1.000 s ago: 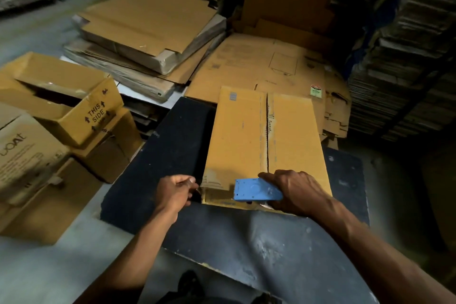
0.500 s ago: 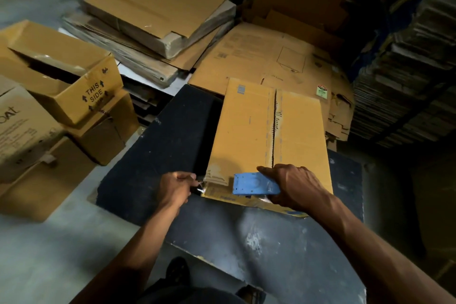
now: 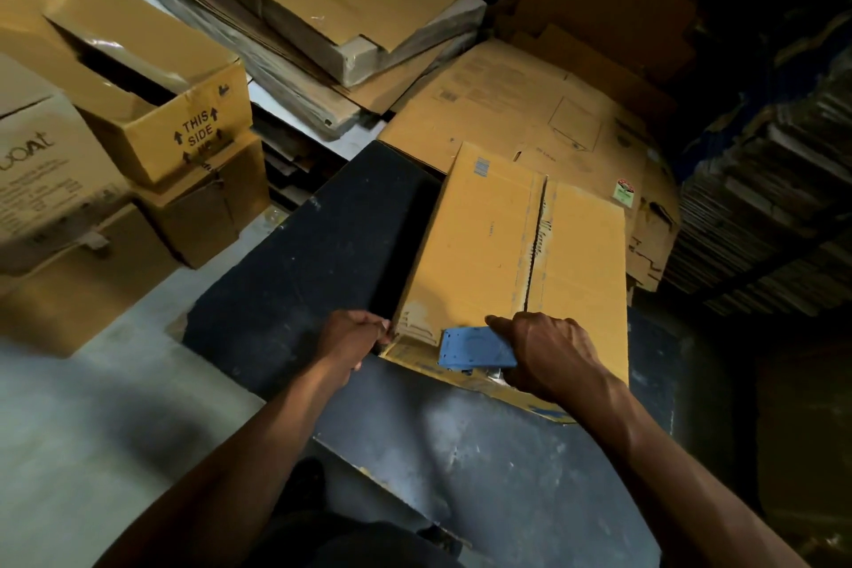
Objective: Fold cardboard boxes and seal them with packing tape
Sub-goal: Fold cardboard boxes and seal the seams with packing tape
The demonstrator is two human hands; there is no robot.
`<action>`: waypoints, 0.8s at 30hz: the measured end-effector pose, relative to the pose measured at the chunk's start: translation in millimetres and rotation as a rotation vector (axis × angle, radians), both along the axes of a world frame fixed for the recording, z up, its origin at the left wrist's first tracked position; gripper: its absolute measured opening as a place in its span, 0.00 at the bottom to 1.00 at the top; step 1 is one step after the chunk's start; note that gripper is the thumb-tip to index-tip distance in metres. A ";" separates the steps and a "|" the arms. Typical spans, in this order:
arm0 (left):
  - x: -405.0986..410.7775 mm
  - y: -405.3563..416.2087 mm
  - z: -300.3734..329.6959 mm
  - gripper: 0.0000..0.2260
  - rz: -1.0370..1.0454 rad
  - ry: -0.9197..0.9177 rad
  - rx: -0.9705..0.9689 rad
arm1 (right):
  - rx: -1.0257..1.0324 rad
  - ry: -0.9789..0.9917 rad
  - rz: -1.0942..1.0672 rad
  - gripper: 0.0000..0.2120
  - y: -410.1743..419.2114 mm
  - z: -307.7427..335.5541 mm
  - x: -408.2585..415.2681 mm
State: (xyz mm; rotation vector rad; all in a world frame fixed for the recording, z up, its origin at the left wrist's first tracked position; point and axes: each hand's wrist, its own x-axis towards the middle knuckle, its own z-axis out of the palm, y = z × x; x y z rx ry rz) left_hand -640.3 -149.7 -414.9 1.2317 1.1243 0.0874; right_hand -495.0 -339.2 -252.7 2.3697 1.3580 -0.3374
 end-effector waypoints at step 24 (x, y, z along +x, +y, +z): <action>-24.2 -26.9 14.6 0.42 -0.017 -0.471 -0.151 | -0.062 -0.025 -0.007 0.28 8.5 11.8 -12.3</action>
